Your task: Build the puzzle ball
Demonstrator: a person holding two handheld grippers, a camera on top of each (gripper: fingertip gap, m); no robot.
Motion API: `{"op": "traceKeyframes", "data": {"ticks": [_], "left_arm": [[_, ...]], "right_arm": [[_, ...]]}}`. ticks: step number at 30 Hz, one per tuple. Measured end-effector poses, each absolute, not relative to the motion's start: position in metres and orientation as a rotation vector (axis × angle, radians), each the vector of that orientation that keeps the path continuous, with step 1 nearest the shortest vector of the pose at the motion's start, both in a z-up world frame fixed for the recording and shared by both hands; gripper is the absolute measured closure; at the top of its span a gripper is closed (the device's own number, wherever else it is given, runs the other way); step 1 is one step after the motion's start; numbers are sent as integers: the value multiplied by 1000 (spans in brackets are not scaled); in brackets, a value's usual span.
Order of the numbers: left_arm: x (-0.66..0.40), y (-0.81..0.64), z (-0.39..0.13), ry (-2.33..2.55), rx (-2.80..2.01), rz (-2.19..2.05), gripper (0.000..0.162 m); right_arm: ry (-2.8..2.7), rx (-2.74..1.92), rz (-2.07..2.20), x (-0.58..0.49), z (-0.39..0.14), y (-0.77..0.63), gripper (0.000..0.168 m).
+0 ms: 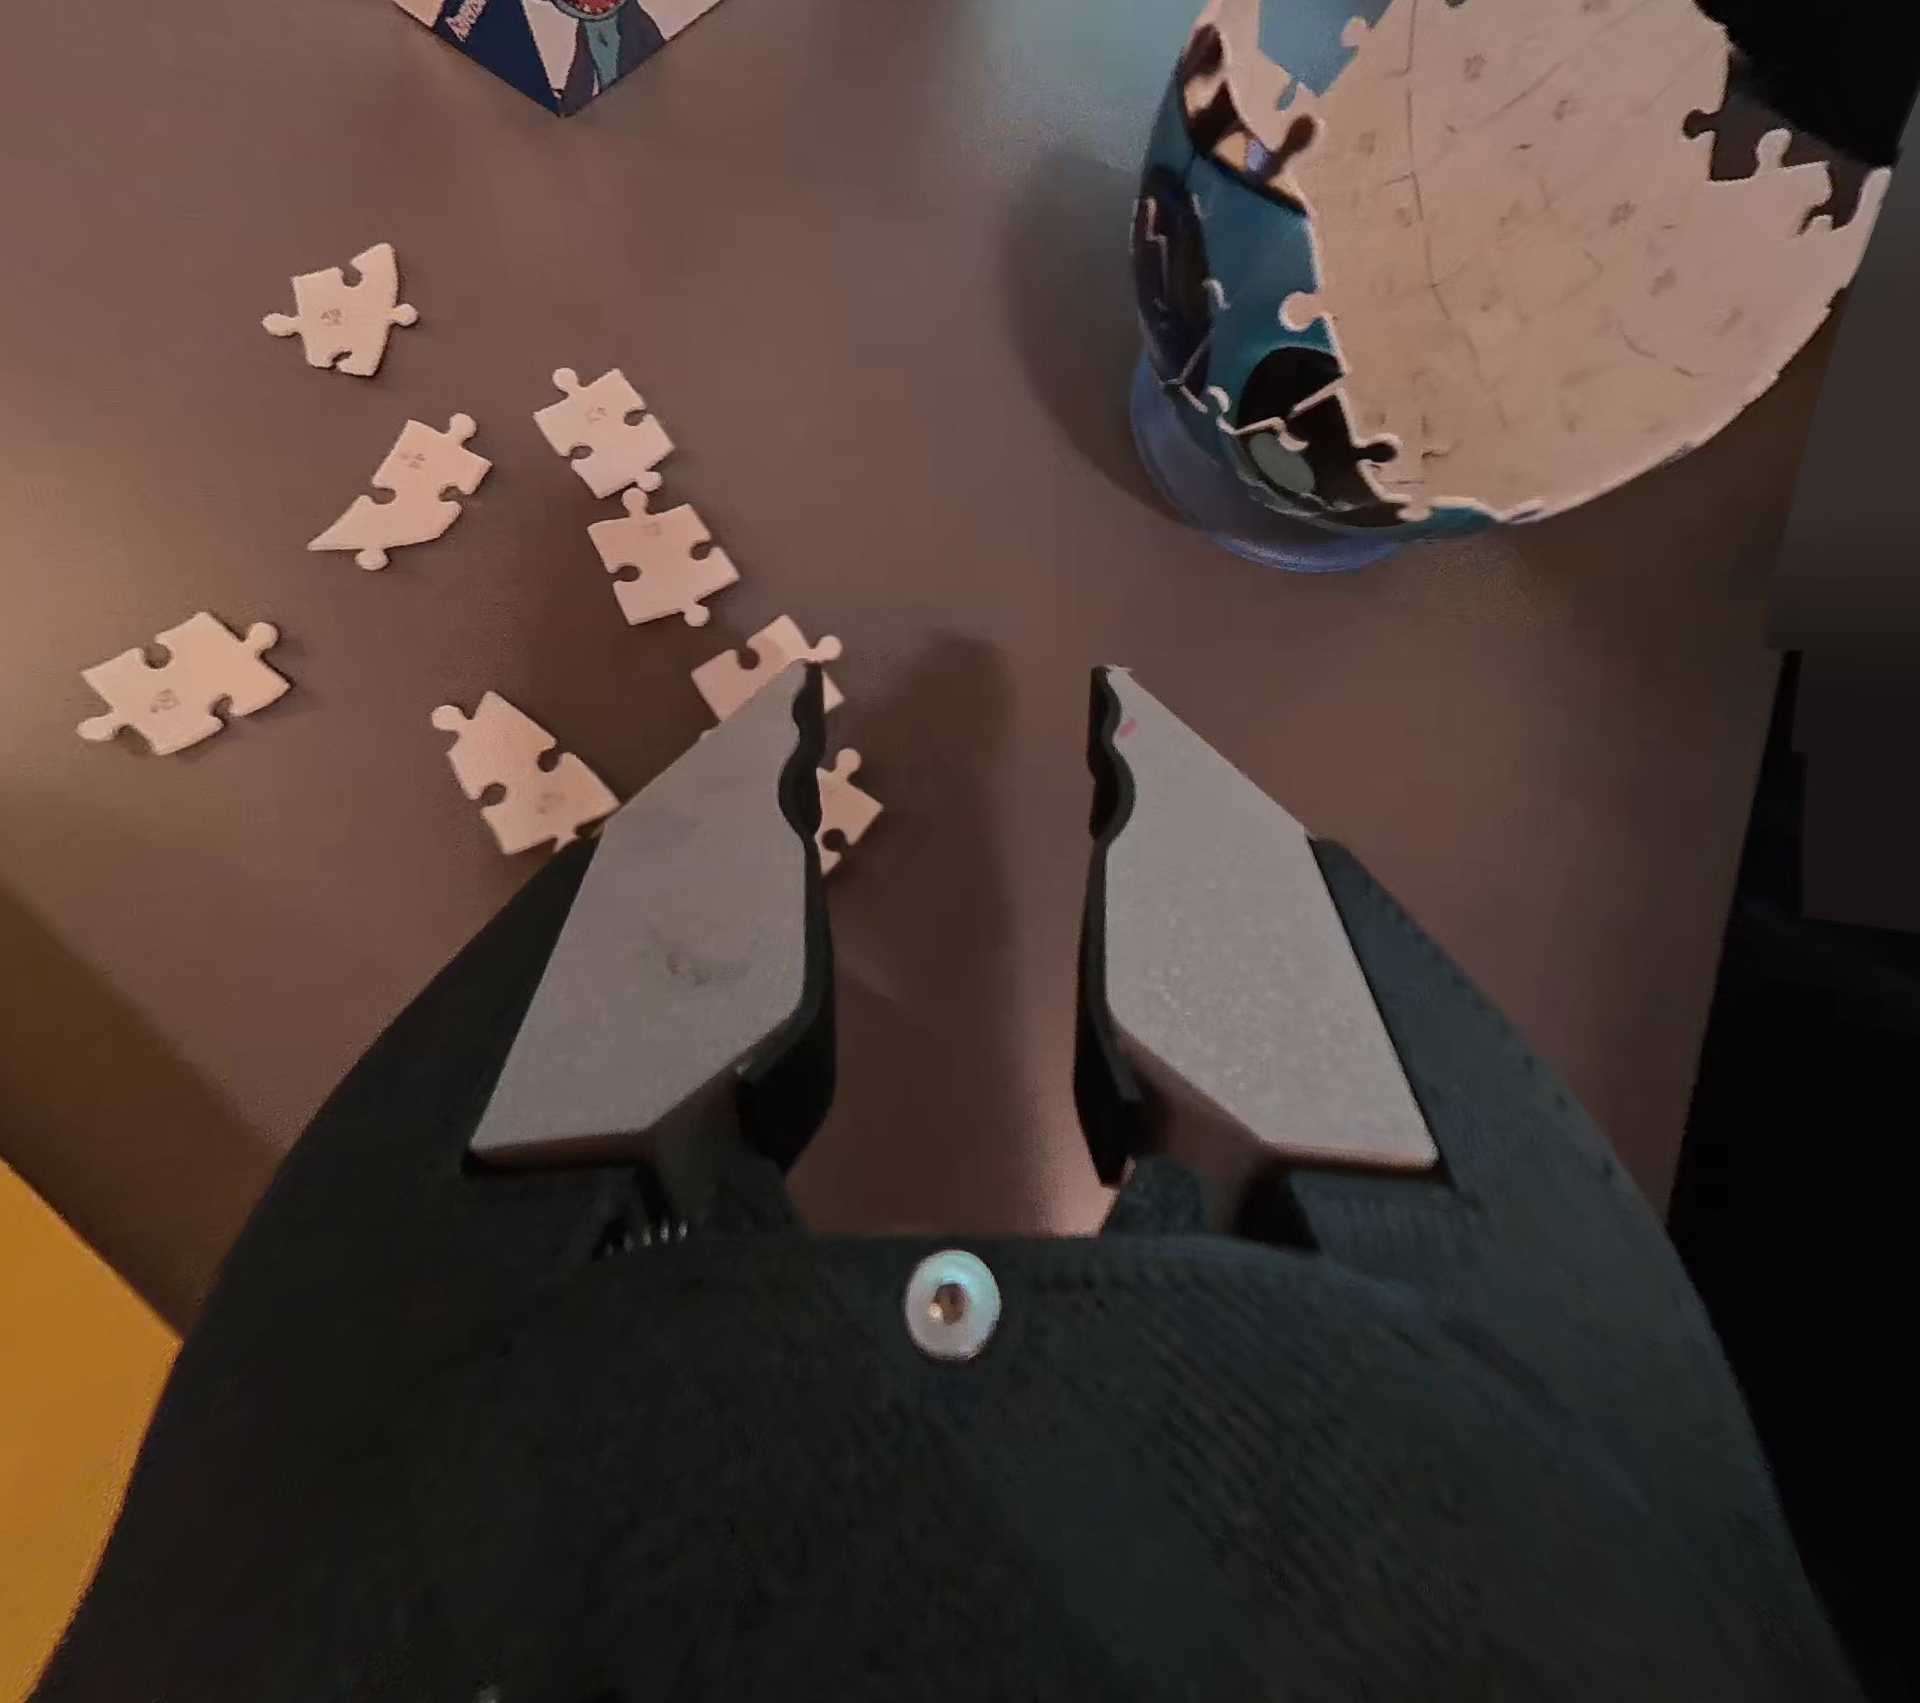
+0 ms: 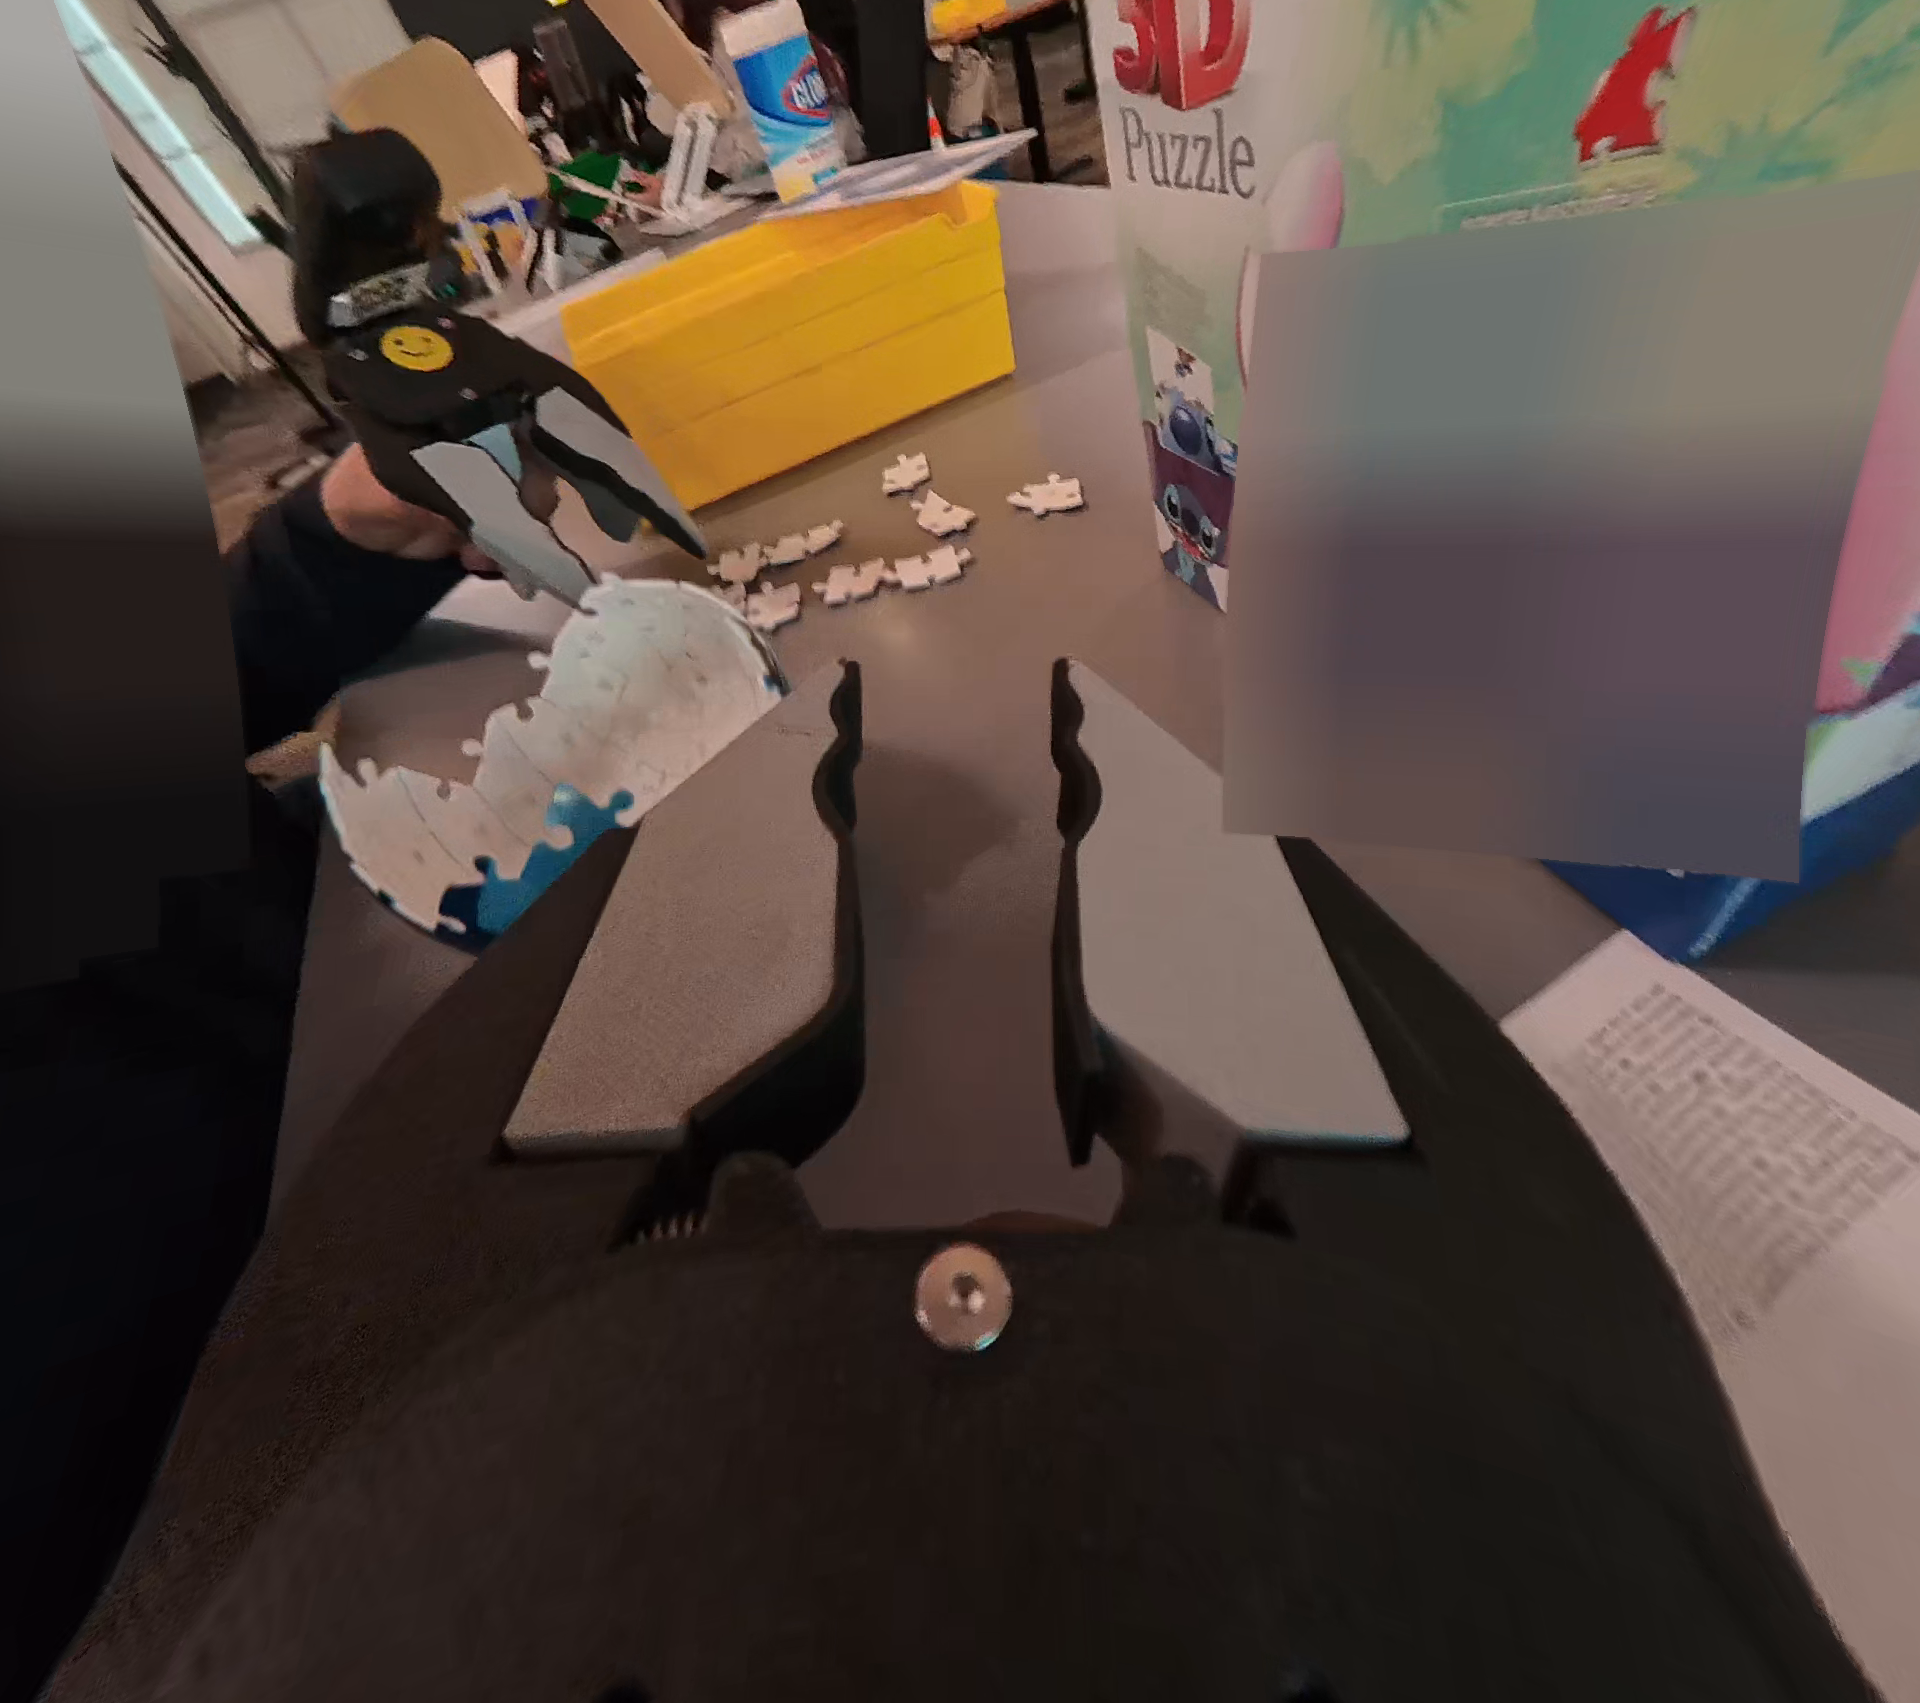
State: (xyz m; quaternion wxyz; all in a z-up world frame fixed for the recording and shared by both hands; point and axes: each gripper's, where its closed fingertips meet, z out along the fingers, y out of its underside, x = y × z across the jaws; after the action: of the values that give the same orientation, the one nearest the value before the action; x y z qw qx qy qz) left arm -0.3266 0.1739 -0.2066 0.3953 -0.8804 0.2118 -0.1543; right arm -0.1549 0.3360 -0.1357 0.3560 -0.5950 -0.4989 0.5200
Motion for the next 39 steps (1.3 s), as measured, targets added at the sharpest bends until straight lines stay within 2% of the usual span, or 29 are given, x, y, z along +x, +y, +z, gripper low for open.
{"op": "traceKeyframes", "data": {"ticks": [5, 9, 17, 25, 33, 39], "left_arm": [[-328, 165, -233, 553, -2295, -140, 111], [-324, 149, -246, 570, -2366, -78, 111], [-303, 139, -249, 476, -2407, -205, 105], [-282, 140, -247, 579, -2348, -201, 106], [-313, 114, -228, 490, -2169, -175, 109], [-336, 99, -237, 465, -2204, -166, 109]], "right_arm": [[-1376, -1606, 1200, -126, -164, 342, 130], [-1300, -1686, 1330, -109, -169, 346, 126], [-1261, -1683, 1428, -88, -171, 345, 127], [-1353, -1521, 1349, -89, -168, 336, 123], [-1390, -1424, 1216, -91, -171, 333, 120], [-1296, -1455, 1144, -89, -169, 346, 118]]}}
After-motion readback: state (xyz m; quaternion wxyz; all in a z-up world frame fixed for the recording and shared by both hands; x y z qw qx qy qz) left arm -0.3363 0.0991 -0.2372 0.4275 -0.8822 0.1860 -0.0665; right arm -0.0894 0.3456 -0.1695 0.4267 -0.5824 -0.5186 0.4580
